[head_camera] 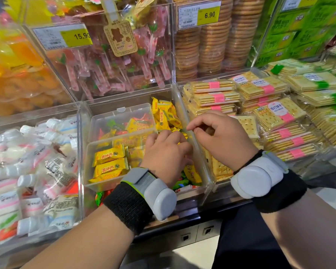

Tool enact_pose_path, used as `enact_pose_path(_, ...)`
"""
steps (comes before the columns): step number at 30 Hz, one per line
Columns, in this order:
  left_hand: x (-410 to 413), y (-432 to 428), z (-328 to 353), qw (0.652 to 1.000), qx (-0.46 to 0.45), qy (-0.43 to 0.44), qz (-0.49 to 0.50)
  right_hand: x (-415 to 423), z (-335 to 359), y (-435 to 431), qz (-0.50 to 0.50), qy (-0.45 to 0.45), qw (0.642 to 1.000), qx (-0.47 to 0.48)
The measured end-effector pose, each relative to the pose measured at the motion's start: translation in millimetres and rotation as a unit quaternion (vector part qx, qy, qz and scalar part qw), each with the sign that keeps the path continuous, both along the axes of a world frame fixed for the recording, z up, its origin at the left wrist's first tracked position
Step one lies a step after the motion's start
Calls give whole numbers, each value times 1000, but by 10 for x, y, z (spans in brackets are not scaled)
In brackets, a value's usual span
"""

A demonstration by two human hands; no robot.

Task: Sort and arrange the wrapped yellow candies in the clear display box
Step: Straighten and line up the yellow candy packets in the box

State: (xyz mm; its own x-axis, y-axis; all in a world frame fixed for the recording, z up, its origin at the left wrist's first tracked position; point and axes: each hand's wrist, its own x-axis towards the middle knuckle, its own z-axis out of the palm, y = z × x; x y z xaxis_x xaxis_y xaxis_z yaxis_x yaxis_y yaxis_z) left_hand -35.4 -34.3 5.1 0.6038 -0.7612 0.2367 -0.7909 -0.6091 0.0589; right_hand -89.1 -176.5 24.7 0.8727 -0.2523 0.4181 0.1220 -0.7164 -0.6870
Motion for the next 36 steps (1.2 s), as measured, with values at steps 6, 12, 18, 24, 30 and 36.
enact_pose_path(6, -37, 126, 95, 995, -96, 3, -7, 18, 41, 115, 6, 3, 1000, -12)
enact_pose_path(12, -49, 319, 202, 985, -173, -5, 10, 81, 78, 298, 24, -13, 999, -22)
enact_pose_path(18, 45, 536, 279, 971, -229, 44, 47, 146, 87, 455, 37, -12, 999, -33)
enact_pose_path(24, 98, 758, 317, 958, -275, 59, 52, 214, 69, 602, 55, 10, 997, -51)
enact_pose_path(30, 162, 1008, 301, 948, -293, 83, 87, 313, 40, 780, 72, 29, 995, -57)
enact_pose_path(36, 232, 1221, 309, 934, -320, 100, 122, 398, 13, 936, 96, 57, 993, -45)
